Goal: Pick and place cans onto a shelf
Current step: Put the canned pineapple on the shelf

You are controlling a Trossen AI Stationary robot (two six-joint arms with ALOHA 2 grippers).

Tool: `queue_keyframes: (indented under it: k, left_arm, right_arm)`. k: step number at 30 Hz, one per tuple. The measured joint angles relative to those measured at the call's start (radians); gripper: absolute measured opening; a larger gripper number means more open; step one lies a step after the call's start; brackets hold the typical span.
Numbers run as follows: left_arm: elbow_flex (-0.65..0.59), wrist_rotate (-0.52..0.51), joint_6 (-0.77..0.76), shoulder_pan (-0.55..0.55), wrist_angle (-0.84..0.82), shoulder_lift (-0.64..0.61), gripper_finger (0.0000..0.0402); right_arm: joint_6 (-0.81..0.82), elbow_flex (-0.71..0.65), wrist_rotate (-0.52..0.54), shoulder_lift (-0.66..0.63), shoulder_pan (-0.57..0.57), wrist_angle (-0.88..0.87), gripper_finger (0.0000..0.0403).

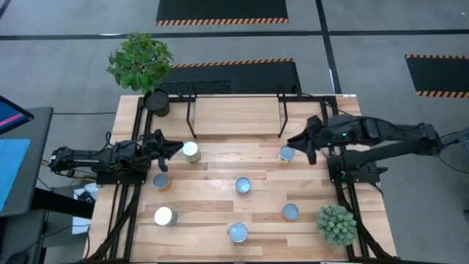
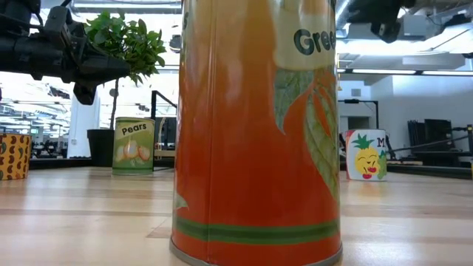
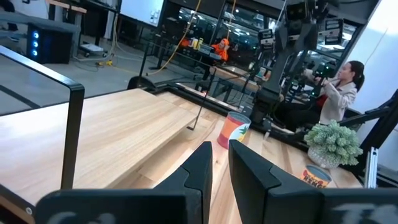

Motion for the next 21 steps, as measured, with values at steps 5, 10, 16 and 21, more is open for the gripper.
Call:
queue_keyframes:
  k: [5, 10, 16, 21]
  left_arm:
    - [0.0, 0.0, -0.008, 0.0, 0.0, 0.0, 0.0043]
    - [0.0, -0.001, -0.009, 0.0, 0.0, 0.0, 0.0043]
    - [0.0, -0.001, -0.009, 0.0, 0.001, 0.0, 0.0043]
    - [0.0, -0.001, -0.009, 0.0, 0.001, 0.0, 0.0043]
  right_arm:
    - [-0.154, 0.076, -0.002, 0.113, 0.05, -0.164, 0.0118]
    - [-0.344, 0.083, 0.0, 0.224, 0.081, -0.232, 0.0118]
    - [-0.418, 0.084, 0.005, 0.362, 0.059, -0.272, 0.0119]
    - [-0.436, 0.084, 0.005, 0.457, 0.024, -0.336, 0.0141]
